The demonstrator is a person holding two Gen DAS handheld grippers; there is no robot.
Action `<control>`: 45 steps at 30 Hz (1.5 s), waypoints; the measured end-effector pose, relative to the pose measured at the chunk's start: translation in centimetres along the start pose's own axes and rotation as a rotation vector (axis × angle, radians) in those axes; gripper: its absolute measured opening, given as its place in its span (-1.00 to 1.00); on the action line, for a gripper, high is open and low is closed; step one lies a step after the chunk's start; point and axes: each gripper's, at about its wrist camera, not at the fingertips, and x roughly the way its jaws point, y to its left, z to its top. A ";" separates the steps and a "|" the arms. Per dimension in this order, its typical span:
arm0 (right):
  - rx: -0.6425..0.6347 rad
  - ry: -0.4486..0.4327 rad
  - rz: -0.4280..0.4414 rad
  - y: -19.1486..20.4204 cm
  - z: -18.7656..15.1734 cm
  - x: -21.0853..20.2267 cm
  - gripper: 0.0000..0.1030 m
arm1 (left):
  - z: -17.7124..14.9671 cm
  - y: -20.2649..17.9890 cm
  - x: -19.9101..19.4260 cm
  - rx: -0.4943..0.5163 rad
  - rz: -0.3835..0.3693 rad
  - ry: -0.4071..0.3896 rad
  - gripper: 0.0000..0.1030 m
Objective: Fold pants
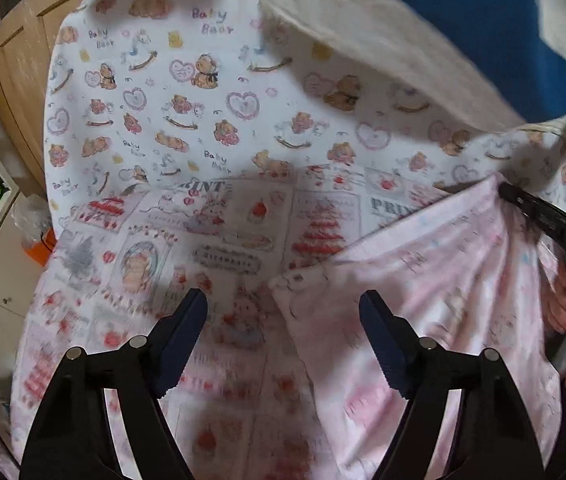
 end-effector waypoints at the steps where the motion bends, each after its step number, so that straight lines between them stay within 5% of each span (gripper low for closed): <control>1: 0.004 0.003 -0.001 -0.1 0.0 0.0 -0.93 | 0.0 -0.1 0.5 0.013 0.016 -0.017 0.37; 4: 0.006 -0.002 0.014 -0.4 0.1 -0.1 -0.93 | 0.0 -0.2 1.3 0.066 0.037 -0.036 -0.90; 5: 0.007 -0.008 0.022 -0.7 0.0 -0.1 -0.93 | 0.0 0.0 1.3 0.061 0.022 -0.038 -1.00; 7: 0.019 -0.025 0.043 -0.9 0.0 -0.3 -0.93 | 0.0 0.6 0.5 0.023 0.004 -0.094 -1.00; 11: 0.055 -0.078 0.120 -1.0 -0.3 -1.0 -0.93 | 1.5 2.5 -1.4 -0.009 0.177 -0.219 -1.00; 15: 0.043 -0.056 0.120 -0.3 -0.5 -0.9 -0.93 | 1.9 5.3 -1.7 -0.110 0.145 -0.179 -1.00; 19: 0.061 -0.071 0.119 -0.6 -0.5 -1.4 -0.93 | 1.8 4.3 -0.1 -0.014 0.010 -0.013 -0.94; 23: 0.088 -0.069 0.111 -1.3 -0.3 -1.2 -0.93 | 0.9 1.6 1.3 0.051 -0.083 0.065 -0.27; 29: 0.105 -0.056 0.125 -1.8 -0.4 -0.5 -0.93 | 0.1 -0.2 1.7 0.093 -0.040 0.016 -0.18; 31: 0.111 -0.050 0.136 -1.8 -0.4 -0.3 -0.92 | 0.1 -0.5 1.9 0.112 -0.028 0.001 -0.18; 34: 0.119 -0.037 0.152 -2.4 -0.3 -0.3 -0.79 | 0.1 -0.5 1.6 0.122 -0.043 -0.005 -0.86; 39: 0.143 -0.063 0.209 -3.1 -0.5 -0.4 0.17 | 0.7 0.7 1.1 0.039 -0.101 0.013 -0.93; 45: 0.291 -0.059 0.346 -5.8 -0.4 -0.2 0.20 | 1.6 2.4 -2.4 -0.003 0.004 -0.144 -0.93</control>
